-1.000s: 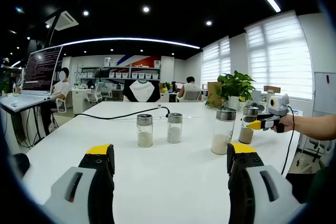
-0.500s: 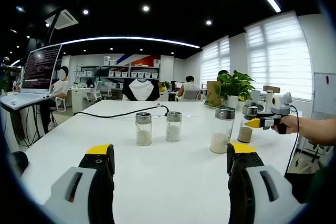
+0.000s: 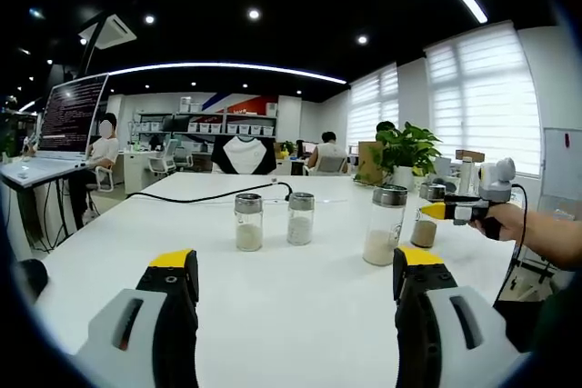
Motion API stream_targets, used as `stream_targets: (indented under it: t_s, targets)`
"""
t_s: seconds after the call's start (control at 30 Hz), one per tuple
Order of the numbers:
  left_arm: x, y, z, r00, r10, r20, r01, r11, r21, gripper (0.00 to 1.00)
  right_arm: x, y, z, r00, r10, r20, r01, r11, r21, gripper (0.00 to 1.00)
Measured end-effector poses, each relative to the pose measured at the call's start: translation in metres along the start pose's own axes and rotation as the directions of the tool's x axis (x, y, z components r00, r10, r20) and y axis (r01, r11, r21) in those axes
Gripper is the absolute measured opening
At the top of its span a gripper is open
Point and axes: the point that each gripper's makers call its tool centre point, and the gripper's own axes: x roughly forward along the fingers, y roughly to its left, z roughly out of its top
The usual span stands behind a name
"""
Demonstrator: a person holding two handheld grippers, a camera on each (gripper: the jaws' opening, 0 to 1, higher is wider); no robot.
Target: Rotate the seasoning bottle until the label or dispensing opening points toward the visible target arrow and the bottle remains upright within the marked orientation range
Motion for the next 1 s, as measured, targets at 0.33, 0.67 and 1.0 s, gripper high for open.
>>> stream_targets:
  t_s: [0.33,0.67,1.0]
  targets:
    - [0.0,0.001,0.0,1.0,0.003,-0.003,-0.003,1.0,0.009,0.93,0.001,-0.01,-0.011,0.989,-0.139,-0.04,0.141,0.989,0.035,0.5]
    - [-0.001,0.0,-0.003,1.0,-0.003,-0.014,0.003,1.0,0.002,0.93,0.006,-0.015,-0.013,0.983,-0.177,-0.046,0.18,0.982,0.058,0.42]
    - [-0.002,-0.002,0.007,1.0,-0.006,0.007,0.006,1.0,0.003,0.92,0.008,-0.018,-0.014,0.981,-0.183,-0.059,0.186,0.982,0.038,0.38]
